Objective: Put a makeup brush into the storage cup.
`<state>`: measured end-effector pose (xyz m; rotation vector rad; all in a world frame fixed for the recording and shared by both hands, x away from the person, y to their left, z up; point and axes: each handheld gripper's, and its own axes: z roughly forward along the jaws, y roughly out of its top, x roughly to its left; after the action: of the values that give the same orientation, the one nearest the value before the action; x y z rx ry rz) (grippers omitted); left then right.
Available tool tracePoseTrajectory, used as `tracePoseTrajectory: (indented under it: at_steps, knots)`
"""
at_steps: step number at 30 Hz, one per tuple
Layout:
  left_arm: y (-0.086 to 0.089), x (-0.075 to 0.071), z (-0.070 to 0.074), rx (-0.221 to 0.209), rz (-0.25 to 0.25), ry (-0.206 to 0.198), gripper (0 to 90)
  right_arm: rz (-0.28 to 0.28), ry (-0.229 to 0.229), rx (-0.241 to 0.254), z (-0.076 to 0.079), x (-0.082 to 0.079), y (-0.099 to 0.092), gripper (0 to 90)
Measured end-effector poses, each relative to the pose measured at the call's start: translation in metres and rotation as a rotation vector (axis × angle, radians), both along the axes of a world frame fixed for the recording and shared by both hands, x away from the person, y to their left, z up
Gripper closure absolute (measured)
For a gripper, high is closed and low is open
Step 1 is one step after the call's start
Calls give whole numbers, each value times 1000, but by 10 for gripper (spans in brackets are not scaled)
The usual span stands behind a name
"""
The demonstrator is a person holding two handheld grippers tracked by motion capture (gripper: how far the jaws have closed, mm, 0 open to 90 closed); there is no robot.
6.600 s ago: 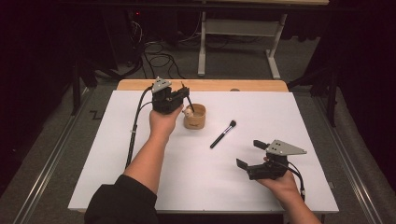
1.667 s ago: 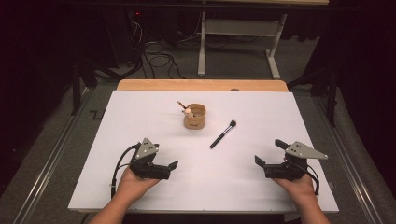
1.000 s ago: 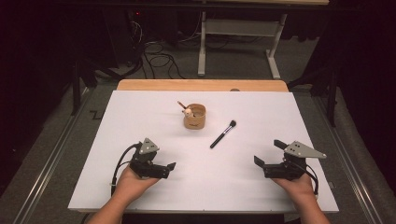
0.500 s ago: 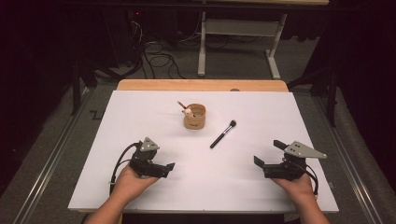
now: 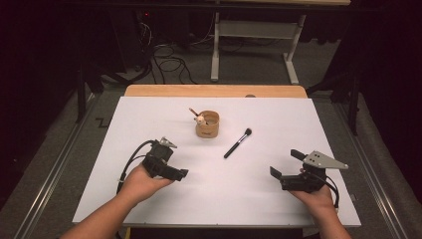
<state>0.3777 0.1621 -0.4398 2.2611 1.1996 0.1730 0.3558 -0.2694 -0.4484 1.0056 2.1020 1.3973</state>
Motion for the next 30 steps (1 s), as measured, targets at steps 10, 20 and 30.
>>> tracePoseTrajectory:
  at_steps: [10, 20, 30]
  knots:
    - [-17, 10, 5, 108, -60, 79, 166, 18, 4, 7, 0, -1, 2, 2]
    - [-37, 22, 6, 193, -114, 148, 185, 22, 5, 20, 0, 0, 1, 2]
    - [-65, 32, 12, 201, -164, 179, 197, 33, -1, 15, 0, 0, 3, 2]
